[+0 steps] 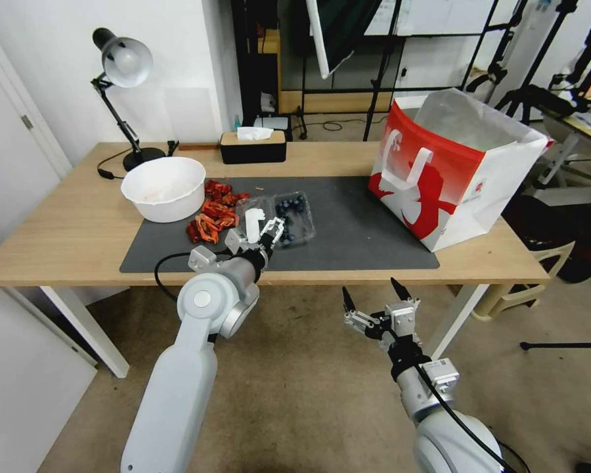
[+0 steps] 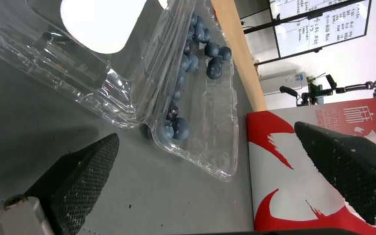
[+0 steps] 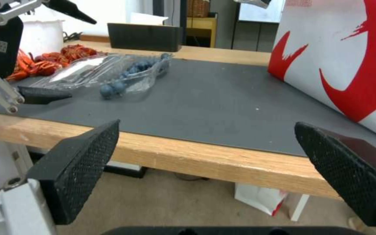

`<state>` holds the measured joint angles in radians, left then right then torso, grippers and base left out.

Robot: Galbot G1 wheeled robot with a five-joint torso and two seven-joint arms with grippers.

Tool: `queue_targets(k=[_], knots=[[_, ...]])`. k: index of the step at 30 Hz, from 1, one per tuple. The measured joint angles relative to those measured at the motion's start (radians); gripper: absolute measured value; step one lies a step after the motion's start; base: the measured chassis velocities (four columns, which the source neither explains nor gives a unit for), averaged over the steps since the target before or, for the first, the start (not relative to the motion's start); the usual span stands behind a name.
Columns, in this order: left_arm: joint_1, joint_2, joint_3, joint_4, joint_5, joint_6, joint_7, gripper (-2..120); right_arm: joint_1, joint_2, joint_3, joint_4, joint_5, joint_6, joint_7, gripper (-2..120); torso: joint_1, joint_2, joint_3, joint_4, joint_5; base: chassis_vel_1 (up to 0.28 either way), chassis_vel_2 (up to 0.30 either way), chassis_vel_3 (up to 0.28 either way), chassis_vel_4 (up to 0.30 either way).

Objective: Close the takeout container lid, then place the container into the takeout bag.

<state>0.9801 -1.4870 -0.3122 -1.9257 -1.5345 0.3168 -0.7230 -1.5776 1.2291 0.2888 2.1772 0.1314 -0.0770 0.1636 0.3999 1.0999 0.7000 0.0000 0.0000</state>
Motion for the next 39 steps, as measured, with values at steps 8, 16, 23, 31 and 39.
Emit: queue_targets(k=[8, 16, 23, 31, 39], knots=[[-0.007, -0.005, 0.002, 0.025, 0.012, -0.005, 0.005, 100, 0.001, -0.001, 0.001, -0.004, 0.002, 0.001, 0.000, 100, 0.000, 0.000, 0.000, 0.0000, 0.0000, 0.000, 0.000, 0.000, 0.000], [-0.011, -0.006, 0.000, 0.046, 0.026, -0.027, 0.022, 100, 0.000, 0.000, 0.001, -0.008, 0.002, 0.003, 0.000, 100, 0.000, 0.000, 0.000, 0.0000, 0.0000, 0.000, 0.000, 0.000, 0.000], [-0.011, -0.004, -0.005, 0.052, 0.033, -0.041, 0.036, 100, 0.000, 0.002, -0.002, -0.010, 0.002, 0.004, -0.001, 100, 0.000, 0.000, 0.000, 0.0000, -0.0001, 0.000, 0.000, 0.000, 0.000], [-0.007, 0.002, -0.012, 0.053, 0.047, -0.064, 0.062, 100, 0.000, 0.004, -0.005, -0.010, 0.000, 0.005, -0.004, 100, 0.000, 0.000, 0.000, 0.0000, -0.0001, 0.000, 0.000, 0.000, 0.000], [0.015, 0.006, -0.014, 0.049, 0.083, -0.101, 0.195, 100, -0.003, 0.006, -0.007, -0.015, -0.004, 0.007, -0.006, 100, 0.000, 0.000, 0.000, 0.0000, 0.0000, 0.000, 0.000, 0.000, 0.000]])
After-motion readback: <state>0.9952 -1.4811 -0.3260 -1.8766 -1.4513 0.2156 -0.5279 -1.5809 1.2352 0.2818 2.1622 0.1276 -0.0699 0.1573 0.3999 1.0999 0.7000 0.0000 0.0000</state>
